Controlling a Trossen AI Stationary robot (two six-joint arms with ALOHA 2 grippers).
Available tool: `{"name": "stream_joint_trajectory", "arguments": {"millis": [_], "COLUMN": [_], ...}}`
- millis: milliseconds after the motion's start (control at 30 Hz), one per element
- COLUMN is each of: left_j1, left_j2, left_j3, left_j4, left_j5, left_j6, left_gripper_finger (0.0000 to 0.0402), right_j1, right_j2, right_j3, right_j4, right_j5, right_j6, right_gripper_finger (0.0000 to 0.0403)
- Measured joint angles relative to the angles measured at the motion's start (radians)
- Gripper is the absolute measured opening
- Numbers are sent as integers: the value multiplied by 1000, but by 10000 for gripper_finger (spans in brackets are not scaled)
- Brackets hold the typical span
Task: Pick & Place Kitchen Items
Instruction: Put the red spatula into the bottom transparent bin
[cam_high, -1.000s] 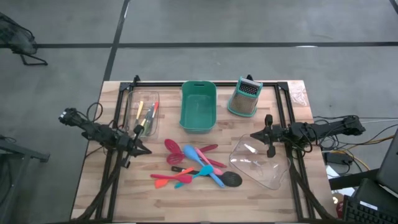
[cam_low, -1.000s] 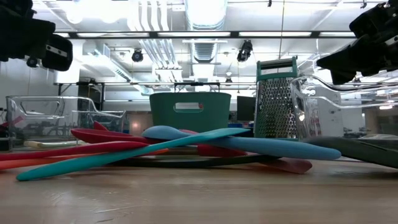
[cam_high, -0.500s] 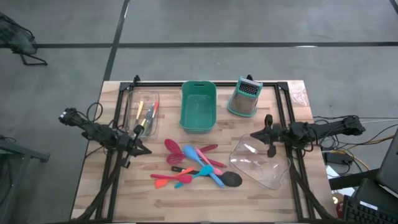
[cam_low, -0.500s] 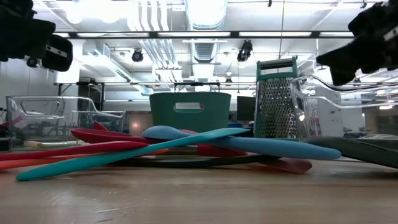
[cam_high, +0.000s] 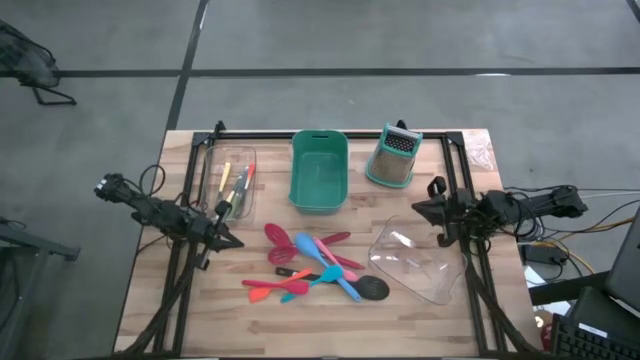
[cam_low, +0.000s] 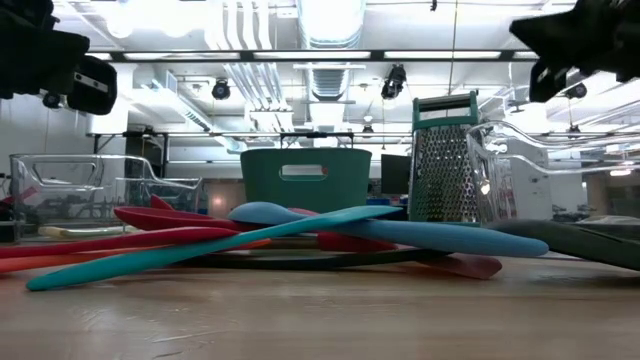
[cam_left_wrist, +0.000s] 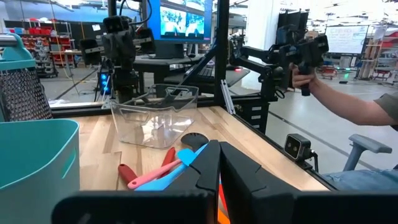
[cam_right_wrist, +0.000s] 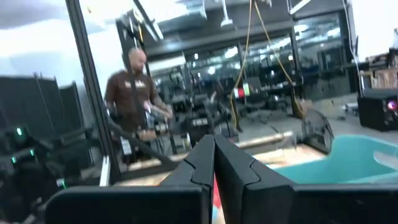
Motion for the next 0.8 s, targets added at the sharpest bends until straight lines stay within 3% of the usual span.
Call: {"name": "stream_joint_trajectory", "arguments": {"millis": [300,800], "left_j1": [0,0], "left_j2": [0,0], "left_j3": [0,0], "left_j4": [0,0], "left_j5": [0,0], "left_j6": [0,0], "left_gripper_finger": [13,17], "right_j1": [0,0], "right_j2": [102,359], "right_j3": [0,83], "right_j4": [198,357], "right_j5": [-146,-132], "right_j6": [3,22], "right_gripper_finger": [8,8]}}
